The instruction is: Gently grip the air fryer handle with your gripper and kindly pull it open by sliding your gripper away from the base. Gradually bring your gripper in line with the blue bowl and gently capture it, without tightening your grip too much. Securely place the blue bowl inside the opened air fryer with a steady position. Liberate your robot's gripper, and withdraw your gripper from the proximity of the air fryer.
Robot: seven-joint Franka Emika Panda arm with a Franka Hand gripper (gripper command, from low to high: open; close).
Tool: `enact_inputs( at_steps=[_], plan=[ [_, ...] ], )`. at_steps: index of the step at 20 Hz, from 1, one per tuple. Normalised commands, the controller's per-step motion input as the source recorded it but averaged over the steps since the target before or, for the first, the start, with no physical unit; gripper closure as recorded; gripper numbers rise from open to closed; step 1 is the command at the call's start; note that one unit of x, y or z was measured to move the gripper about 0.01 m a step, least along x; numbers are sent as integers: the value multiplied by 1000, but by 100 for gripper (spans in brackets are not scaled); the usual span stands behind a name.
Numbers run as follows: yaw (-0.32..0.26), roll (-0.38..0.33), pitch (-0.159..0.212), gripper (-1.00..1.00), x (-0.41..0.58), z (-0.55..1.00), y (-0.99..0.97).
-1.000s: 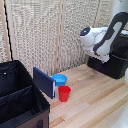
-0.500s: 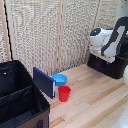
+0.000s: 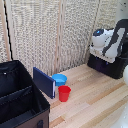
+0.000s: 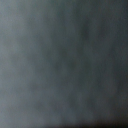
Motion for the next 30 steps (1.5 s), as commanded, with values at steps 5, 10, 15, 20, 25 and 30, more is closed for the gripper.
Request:
enact_inputs(
  at_steps=[5, 10, 15, 20, 25, 30],
  plan=[
    [-3, 53, 64, 100, 21, -5, 59],
    [-106, 164, 157, 100, 7, 41, 95],
    [-221, 279, 94, 100, 0, 126, 81],
    [-180, 264, 8, 100, -64, 288, 272],
    [-121, 214, -32, 100, -153, 505, 504],
    [-30, 83, -83, 100, -218, 348, 821]
  ],
)
